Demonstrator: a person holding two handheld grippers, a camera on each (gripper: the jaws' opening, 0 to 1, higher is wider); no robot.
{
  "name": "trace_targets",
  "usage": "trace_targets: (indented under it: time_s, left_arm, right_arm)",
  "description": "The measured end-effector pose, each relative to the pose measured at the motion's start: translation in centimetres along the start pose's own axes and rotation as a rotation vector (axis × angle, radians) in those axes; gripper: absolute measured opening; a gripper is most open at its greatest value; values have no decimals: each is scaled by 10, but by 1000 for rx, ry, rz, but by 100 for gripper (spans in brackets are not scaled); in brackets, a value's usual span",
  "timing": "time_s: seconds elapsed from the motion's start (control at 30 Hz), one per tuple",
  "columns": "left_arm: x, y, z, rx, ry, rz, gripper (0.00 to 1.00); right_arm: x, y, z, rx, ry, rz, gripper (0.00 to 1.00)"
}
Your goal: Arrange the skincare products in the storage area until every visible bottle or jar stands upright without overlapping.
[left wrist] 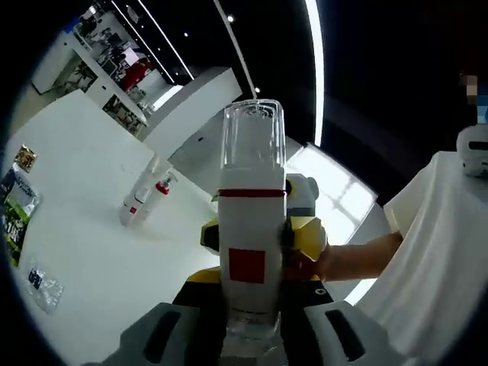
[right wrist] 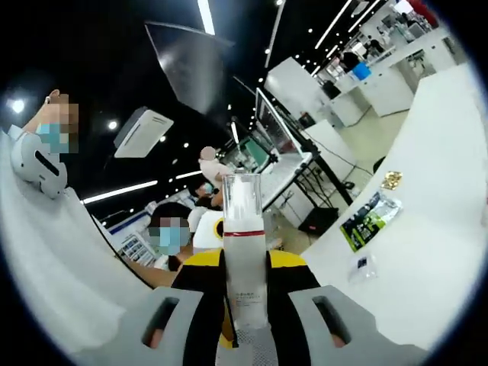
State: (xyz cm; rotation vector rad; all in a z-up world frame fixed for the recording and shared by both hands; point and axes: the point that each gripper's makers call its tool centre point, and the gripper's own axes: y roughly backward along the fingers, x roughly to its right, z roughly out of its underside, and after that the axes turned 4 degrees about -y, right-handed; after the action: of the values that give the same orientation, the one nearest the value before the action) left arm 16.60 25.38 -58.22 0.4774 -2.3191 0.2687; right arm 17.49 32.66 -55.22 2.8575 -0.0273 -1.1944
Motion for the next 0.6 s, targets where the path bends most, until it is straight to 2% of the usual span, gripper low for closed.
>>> trace_targets:
  time_s: [0.27, 0.4, 0.6]
  left_arm:
    - [3, 5, -8, 34, 2, 1, 25]
    - [-3, 7, -10, 18, -1, -30, 24]
    - [-21, 12, -11, -2, -15, -103, 24]
  right_arm:
    - [-5, -5, -7, 75, 14, 13, 19]
    - [-2, -7, -8, 83, 14, 36, 19]
    - [12, -15, -10, 68, 102, 141, 20]
